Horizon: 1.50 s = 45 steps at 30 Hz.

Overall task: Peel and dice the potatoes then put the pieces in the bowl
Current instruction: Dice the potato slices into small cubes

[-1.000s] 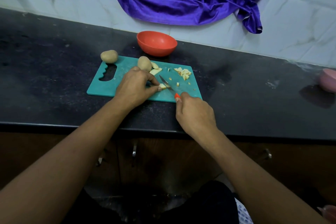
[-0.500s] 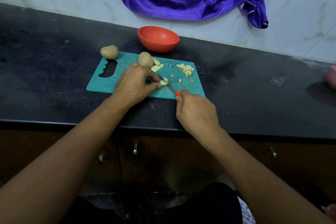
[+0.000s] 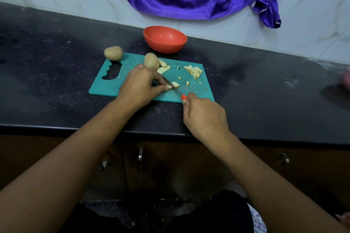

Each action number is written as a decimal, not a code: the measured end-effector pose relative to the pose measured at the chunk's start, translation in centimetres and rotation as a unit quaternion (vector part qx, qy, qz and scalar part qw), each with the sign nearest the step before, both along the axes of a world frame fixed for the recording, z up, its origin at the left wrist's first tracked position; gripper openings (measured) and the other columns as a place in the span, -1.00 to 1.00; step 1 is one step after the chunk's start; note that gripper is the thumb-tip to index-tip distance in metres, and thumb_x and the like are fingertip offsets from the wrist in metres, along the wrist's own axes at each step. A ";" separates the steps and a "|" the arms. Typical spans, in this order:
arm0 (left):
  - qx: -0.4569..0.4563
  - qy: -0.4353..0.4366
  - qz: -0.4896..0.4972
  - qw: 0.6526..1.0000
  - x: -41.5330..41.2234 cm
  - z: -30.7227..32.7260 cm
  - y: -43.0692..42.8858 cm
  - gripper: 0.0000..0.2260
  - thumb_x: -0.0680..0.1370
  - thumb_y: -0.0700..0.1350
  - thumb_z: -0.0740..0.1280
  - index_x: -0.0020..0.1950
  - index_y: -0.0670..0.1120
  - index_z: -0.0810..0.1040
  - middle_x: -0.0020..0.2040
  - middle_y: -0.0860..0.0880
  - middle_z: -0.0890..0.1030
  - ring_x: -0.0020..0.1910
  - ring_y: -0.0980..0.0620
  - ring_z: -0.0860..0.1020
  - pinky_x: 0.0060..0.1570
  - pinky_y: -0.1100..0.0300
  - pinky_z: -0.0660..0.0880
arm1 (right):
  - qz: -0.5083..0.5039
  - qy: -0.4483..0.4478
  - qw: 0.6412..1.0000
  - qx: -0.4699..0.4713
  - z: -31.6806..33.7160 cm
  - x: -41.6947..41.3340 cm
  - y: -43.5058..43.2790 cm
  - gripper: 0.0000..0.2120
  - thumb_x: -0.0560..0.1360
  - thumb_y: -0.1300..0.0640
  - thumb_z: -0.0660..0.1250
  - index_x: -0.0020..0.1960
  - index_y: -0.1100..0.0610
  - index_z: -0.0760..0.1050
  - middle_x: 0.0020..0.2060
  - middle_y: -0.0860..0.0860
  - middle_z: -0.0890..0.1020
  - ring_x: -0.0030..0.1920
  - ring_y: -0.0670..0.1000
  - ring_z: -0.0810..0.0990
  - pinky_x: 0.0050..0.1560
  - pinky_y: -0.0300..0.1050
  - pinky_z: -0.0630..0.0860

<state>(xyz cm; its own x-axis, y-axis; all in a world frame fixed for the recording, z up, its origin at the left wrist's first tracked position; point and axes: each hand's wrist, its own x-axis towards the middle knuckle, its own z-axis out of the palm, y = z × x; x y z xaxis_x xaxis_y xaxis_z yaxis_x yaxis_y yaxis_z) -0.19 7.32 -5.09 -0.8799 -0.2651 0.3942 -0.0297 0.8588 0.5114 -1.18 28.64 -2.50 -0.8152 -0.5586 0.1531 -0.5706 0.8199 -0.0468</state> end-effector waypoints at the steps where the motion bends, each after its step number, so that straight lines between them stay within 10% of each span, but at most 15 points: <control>1: 0.002 0.000 -0.003 1.000 0.1 0.1 0.0 -0.88 0.44 0.17 0.51 -0.04 0.25 0.71 -0.02 0.03 0.65 0.04 0.03 0.48 -0.01 0.05 0.48 | -0.002 -0.002 1.000 0.004 0.0 0.0 -0.1 -0.69 0.73 -0.12 -0.02 0.21 0.02 0.41 -0.19 -0.04 0.52 -0.22 -0.01 0.52 -0.23 0.02 0.52; 45: 0.074 0.007 -0.012 0.997 1.3 0.5 -0.6 -0.89 0.44 -0.02 0.58 -0.10 0.16 0.72 -0.10 0.18 0.69 0.07 0.05 0.60 0.15 -0.08 0.55 | 0.014 0.023 0.999 -0.022 -0.6 0.3 0.6 -0.73 0.73 -0.14 -0.02 0.06 -0.02 0.36 -0.28 -0.10 0.46 -0.32 -0.09 0.44 -0.35 -0.05 0.37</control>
<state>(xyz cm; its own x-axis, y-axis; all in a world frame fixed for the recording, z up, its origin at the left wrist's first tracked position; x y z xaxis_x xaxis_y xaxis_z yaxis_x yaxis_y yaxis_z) 1.14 6.77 -4.58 -0.8818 -0.3002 0.3637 -0.0022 0.7739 0.6332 -0.90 29.23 -3.14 -0.7909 -0.5727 0.2157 -0.5956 0.8014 -0.0557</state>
